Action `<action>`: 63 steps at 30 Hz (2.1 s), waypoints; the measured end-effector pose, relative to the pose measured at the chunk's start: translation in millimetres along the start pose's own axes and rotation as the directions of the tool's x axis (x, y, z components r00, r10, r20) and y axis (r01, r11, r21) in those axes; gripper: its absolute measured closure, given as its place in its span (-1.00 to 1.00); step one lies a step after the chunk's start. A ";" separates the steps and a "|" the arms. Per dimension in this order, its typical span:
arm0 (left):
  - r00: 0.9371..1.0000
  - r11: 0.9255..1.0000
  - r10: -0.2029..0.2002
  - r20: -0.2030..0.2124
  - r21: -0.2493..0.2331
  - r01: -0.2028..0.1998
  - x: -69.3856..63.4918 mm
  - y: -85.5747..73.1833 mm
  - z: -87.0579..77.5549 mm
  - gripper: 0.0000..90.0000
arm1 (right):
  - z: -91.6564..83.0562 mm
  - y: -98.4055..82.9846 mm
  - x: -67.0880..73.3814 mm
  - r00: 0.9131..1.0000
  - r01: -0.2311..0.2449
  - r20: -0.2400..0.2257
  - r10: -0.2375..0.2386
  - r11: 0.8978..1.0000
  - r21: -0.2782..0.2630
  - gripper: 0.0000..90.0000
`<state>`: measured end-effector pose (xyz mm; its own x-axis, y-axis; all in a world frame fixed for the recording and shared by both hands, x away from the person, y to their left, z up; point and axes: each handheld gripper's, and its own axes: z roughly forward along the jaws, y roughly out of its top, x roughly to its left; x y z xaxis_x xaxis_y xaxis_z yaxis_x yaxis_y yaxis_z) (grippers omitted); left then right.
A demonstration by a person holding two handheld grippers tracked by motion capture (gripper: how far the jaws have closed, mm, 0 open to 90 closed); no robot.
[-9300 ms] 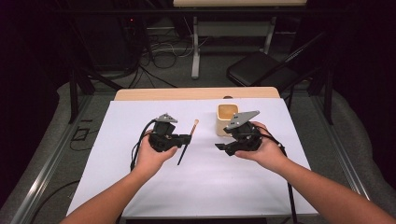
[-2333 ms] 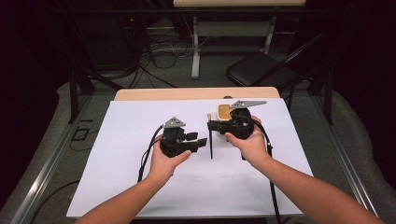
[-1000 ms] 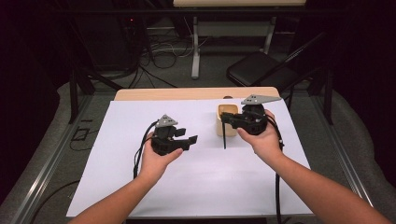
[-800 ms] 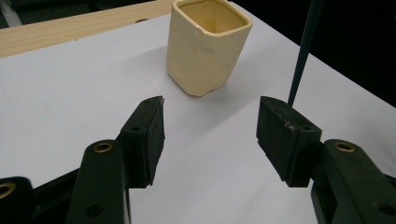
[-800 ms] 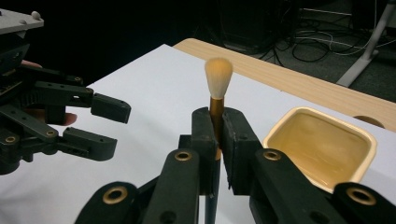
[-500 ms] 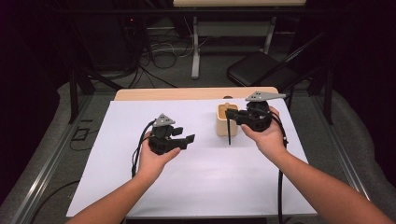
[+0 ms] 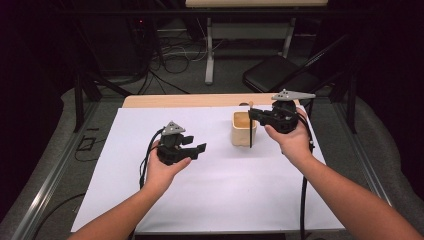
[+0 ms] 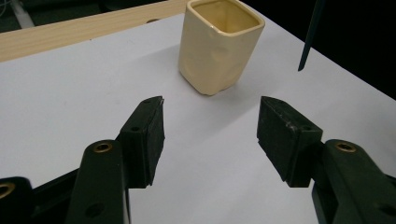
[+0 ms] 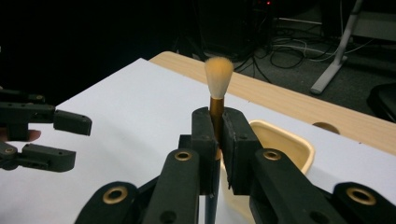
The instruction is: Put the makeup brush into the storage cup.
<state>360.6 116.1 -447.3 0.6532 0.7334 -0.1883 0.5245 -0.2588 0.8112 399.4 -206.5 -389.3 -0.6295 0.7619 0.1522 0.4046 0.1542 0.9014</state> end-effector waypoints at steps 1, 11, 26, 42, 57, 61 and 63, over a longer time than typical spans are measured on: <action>1.000 1.000 0.001 -0.001 -0.001 -0.001 0.3 0.0 -0.1 -0.07 | -0.9 2.1 -1.7 1.000 0.003 0.004 -0.003 1.000 -0.006 0.87; 1.000 1.000 0.005 -0.007 0.004 -0.005 1.8 -1.3 -1.9 -0.08 | -2.2 7.6 -12.2 0.999 -0.014 0.029 0.015 0.999 -0.032 0.87; 0.996 0.996 0.079 -0.049 -0.036 -0.080 4.7 -2.6 -5.7 -0.11 | -3.2 14.2 -17.0 0.999 -0.013 0.048 0.016 0.999 -0.048 0.87; 0.995 0.995 0.095 -0.029 0.000 -0.096 6.1 -4.0 -4.9 -0.23 | 2.1 15.7 -14.9 0.999 -0.013 0.049 0.016 0.998 -0.062 0.87; 0.997 0.998 0.062 -0.040 0.002 -0.062 13.1 -3.0 -7.1 -0.43 | 1.9 26.7 -18.0 0.996 -0.001 0.085 0.009 0.995 -0.099 0.87; 0.997 0.998 0.065 -0.039 0.003 -0.065 13.1 -3.0 -7.3 -0.44 | 3.6 28.5 -19.6 0.995 0.005 0.100 0.006 0.995 -0.102 0.87; 0.998 0.998 0.062 -0.034 0.002 -0.062 12.9 -3.0 -7.0 -0.44 | 4.7 29.4 -19.9 0.995 0.004 0.104 0.008 0.994 -0.107 0.87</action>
<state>363.7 130.8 -448.3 0.6656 0.7367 -0.1193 0.4845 -0.3049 0.8200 426.9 -214.2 -367.7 -0.5538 0.8246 0.1159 0.3294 0.0891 0.9400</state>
